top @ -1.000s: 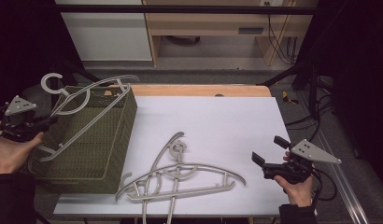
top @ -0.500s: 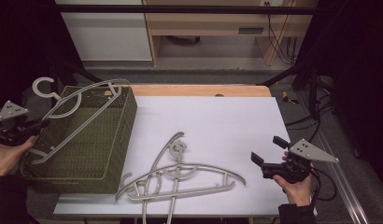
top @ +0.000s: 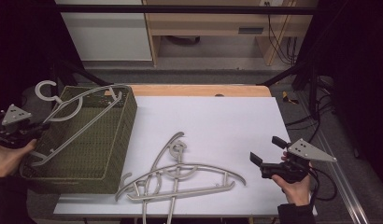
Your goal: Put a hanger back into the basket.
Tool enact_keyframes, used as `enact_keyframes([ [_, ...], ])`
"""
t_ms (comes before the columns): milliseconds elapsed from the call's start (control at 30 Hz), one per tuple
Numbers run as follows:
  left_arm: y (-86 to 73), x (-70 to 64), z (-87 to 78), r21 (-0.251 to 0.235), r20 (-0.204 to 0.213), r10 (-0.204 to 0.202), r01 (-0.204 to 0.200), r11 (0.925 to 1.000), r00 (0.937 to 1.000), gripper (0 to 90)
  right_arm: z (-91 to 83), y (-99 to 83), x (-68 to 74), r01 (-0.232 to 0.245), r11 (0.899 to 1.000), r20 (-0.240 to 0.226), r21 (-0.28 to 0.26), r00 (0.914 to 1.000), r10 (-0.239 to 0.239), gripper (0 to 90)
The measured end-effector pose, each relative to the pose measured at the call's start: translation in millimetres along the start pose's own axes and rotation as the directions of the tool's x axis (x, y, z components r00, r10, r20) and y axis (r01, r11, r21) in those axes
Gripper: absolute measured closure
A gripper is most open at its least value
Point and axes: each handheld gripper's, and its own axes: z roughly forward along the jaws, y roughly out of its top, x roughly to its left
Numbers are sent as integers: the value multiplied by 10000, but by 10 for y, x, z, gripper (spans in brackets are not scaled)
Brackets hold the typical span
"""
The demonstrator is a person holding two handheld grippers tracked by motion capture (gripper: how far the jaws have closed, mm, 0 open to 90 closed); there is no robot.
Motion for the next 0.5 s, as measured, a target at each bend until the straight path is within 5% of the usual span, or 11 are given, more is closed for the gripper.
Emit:
enact_keyframes([
  [200, -41, 20, 51, 193, -285, -40, 46, 9998, 9996, 815, -7, 2, -1, 23, 10000, -13, 1, 10000, -23, 10],
  [500, -93, -88, 220, 474, -154, -150, 157, 9988, 9998, 815, 12, -3, 7, 36, 10000, -37, 19, 10000, -36, 10],
])
